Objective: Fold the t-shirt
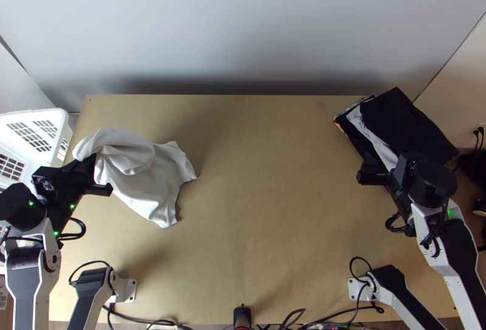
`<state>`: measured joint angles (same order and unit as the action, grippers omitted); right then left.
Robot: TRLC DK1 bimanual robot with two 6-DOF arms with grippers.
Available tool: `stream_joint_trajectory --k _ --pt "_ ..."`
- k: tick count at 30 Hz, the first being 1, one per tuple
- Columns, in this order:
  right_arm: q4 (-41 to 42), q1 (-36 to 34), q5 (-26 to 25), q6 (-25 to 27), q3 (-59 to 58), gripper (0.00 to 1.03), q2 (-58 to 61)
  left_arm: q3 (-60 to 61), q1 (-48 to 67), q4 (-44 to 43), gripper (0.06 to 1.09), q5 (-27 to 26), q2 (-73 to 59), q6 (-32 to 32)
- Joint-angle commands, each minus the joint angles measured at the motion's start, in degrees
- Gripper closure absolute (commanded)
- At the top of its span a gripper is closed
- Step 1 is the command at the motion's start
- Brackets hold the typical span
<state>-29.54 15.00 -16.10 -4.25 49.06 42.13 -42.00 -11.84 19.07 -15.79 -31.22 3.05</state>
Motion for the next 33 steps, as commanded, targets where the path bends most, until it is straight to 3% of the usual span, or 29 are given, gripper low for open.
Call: stream_joint_trajectory --k 1,7,11,15,21,27,33 --pt "0.2 0.2 -0.1 -0.1 -1.4 0.05 -1.1 3.3 4.2 -4.7 1.05 0.1 -0.4 -7.4" --pt "-0.3 1.1 0.0 -0.1 -3.6 0.05 -2.3 4.4 16.8 -13.3 1.05 0.6 -8.2 -19.7" --pt "-1.0 2.5 0.3 -2.1 -6.3 0.05 -2.8 4.8 26.5 -17.8 1.05 4.8 -14.9 -22.6" --pt "-1.2 3.6 4.5 -10.0 -7.7 0.05 -0.6 5.7 32.7 -20.8 1.05 7.7 -19.1 -22.6" --pt "-0.3 8.5 13.9 -22.8 -2.9 0.05 14.4 7.1 31.3 -19.2 1.05 7.7 -16.4 -22.4" --pt "6.1 22.7 15.6 -23.5 3.2 0.05 30.6 7.5 28.3 -13.4 1.05 7.8 -9.9 -20.9" --pt "8.1 32.2 16.2 -22.7 15.4 0.05 48.2 8.2 21.9 -9.4 1.05 9.2 -4.4 -11.0"
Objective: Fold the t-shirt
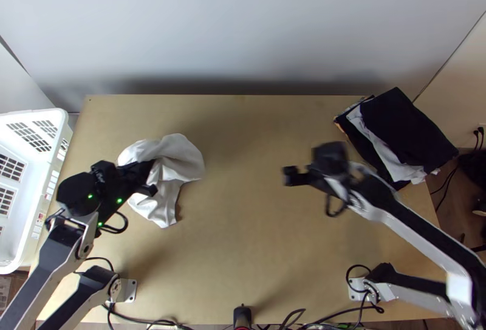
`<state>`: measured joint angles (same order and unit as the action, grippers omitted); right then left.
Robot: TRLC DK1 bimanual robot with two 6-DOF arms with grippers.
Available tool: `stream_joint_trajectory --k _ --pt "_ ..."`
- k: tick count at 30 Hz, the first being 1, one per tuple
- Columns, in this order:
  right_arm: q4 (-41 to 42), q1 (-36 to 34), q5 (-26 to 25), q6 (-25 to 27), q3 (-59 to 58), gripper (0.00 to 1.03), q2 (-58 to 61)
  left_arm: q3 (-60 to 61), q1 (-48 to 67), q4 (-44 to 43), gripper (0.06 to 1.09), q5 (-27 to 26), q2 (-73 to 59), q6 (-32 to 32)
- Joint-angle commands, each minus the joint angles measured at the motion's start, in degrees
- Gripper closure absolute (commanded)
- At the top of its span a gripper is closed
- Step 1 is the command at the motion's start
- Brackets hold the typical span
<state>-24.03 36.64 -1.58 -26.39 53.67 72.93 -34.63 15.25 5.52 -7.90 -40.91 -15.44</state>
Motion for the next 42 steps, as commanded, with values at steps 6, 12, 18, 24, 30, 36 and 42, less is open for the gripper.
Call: stream_joint_trajectory --k 6,12,18,24,30,36,42 --pt "5.8 14.9 5.8 1.4 22.2 0.05 29.4 2.4 -15.6 5.8 1.05 1.4 12.0 16.8" --pt "7.7 16.7 9.1 3.4 31.1 0.05 38.0 3.3 -20.8 7.7 1.05 1.4 15.2 19.6" --pt "9.9 18.4 11.1 5.9 38.4 0.06 44.1 4.2 -22.6 7.7 1.05 1.5 16.0 20.1" --pt "9.9 20.4 13.1 5.7 45.6 0.10 50.0 4.4 -23.0 7.7 1.05 2.2 16.0 20.5" --pt "9.9 21.8 14.2 5.4 52.9 0.10 56.5 4.2 -23.1 8.3 1.05 2.5 17.4 21.1" --pt "8.6 21.7 16.0 3.5 61.1 0.10 63.7 3.3 -23.4 11.0 1.05 2.6 19.5 21.2" --pt "6.5 20.7 16.5 0.4 66.3 0.10 67.7 3.2 -24.3 11.1 1.05 2.6 20.2 21.2"
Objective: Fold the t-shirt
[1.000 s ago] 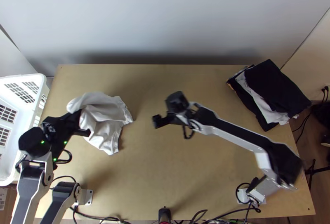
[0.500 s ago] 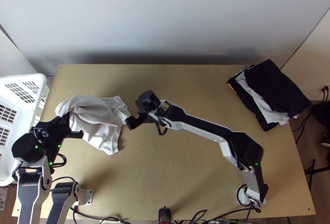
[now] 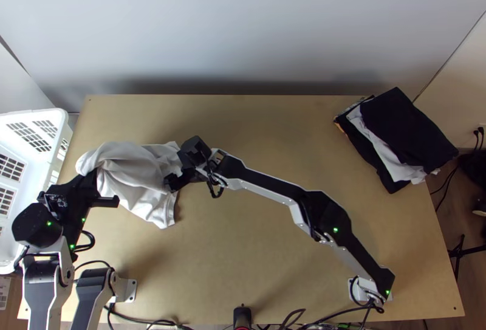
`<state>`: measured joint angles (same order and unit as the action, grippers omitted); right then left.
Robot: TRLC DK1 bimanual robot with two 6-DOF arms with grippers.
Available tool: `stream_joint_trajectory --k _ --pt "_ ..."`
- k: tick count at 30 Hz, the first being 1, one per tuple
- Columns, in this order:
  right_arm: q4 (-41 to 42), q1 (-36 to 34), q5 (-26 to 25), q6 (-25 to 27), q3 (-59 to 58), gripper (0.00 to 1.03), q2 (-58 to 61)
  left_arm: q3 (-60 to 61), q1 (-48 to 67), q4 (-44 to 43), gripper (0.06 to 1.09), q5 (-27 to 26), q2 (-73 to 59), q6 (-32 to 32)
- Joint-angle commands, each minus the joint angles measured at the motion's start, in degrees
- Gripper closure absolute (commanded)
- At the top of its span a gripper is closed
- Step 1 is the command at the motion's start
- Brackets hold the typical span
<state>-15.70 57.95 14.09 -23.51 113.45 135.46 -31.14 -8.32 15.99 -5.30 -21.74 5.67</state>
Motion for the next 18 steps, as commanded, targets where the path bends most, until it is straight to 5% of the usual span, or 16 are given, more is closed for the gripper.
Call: stream_joint_trajectory --k 1,9,18 --pt "-2.5 -0.9 0.9 -2.9 7.2 0.10 5.4 -0.3 -0.9 0.6 1.05 0.0 1.0 0.1" --pt "-8.3 -3.5 -0.6 -5.3 7.5 0.10 2.9 0.5 -1.8 0.4 1.05 -0.1 1.0 0.1" --pt "-11.5 -5.0 -1.3 -2.1 2.7 0.10 0.9 1.3 -1.8 -0.3 1.05 0.0 0.9 0.5"
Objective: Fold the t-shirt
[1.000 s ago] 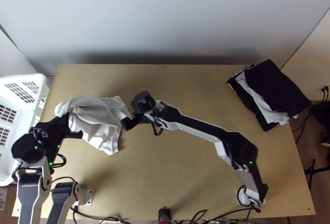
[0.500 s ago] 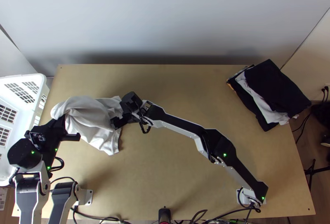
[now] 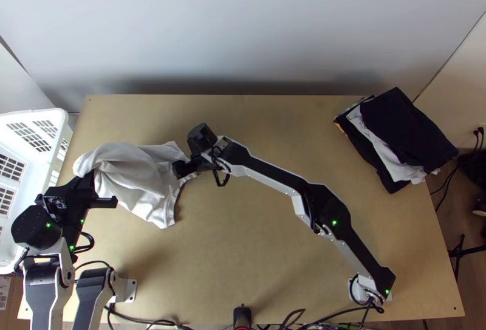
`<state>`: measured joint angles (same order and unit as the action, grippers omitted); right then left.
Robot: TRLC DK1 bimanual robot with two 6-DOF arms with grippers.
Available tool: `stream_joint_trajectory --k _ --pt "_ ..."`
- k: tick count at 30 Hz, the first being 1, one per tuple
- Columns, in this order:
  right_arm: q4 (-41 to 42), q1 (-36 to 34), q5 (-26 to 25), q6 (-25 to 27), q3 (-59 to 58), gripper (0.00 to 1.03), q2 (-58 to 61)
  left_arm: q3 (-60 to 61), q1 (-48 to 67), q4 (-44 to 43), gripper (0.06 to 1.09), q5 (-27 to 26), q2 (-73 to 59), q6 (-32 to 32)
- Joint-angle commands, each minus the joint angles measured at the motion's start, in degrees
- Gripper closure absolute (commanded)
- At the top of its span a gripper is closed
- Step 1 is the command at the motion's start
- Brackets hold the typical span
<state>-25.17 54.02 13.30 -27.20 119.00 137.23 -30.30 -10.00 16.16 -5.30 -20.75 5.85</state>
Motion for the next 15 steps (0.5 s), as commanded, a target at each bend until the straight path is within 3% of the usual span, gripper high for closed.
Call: stream_joint_trajectory --k 1,9,13,15 --pt "-2.0 -1.2 -0.6 2.0 -3.4 0.10 -0.9 0.5 -0.1 -0.5 1.05 0.0 0.0 0.7" --pt "-0.5 -0.9 -0.6 3.0 -3.7 0.12 0.0 0.8 -0.3 -0.7 1.05 -0.1 -0.1 0.7" --pt "3.2 -0.1 -0.7 2.4 -3.2 0.54 0.0 1.0 -0.3 -0.9 1.05 -0.1 -0.3 0.7" --pt "3.7 0.6 -0.6 2.2 -2.5 0.59 0.1 1.1 -0.3 -1.0 1.05 -0.1 -0.3 0.7"
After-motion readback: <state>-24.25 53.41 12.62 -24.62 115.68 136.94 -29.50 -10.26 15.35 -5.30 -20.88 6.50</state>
